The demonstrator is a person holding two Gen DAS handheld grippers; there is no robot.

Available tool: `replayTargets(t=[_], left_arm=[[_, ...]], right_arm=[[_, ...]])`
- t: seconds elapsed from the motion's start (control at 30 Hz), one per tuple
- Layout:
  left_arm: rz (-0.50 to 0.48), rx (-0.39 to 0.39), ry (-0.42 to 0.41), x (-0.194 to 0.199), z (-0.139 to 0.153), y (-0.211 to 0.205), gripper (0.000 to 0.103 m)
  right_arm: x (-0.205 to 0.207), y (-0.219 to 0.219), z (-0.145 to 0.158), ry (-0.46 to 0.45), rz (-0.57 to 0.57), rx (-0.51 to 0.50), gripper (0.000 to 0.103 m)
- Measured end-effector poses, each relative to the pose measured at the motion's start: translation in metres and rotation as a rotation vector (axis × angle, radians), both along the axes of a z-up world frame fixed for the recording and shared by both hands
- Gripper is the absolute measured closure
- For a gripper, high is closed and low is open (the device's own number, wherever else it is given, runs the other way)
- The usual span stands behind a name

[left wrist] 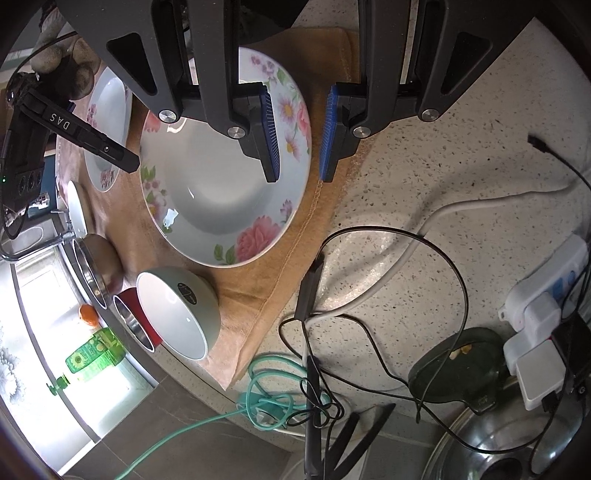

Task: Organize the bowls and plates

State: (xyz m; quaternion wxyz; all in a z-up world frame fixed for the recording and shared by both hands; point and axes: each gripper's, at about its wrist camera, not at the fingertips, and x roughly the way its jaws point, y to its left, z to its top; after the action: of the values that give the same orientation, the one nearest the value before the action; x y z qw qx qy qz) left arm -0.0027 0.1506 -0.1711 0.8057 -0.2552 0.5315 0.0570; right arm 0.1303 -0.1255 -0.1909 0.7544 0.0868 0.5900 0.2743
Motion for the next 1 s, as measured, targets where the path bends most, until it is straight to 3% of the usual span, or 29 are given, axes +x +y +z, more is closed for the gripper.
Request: replayTargets(t=[0.53, 0.8, 1.0], left_arm=[[-0.011, -0.023, 0.011, 0.005, -0.005, -0.001, 0.083], [-0.009, -0.027, 0.01, 0.005, -0.006, -0.001, 0.085], [-0.003, -0.032, 0.008, 0.005, -0.007, 0.0, 0.086]], right_arm=[[0.002, 0.012, -0.009, 0.025, 0.025, 0.001, 0.078], [0.002, 0.016, -0.013, 0.043, 0.039, 0.013, 0.09], [0.001, 0.015, -0.013, 0.043, 0.032, 0.01, 0.092]])
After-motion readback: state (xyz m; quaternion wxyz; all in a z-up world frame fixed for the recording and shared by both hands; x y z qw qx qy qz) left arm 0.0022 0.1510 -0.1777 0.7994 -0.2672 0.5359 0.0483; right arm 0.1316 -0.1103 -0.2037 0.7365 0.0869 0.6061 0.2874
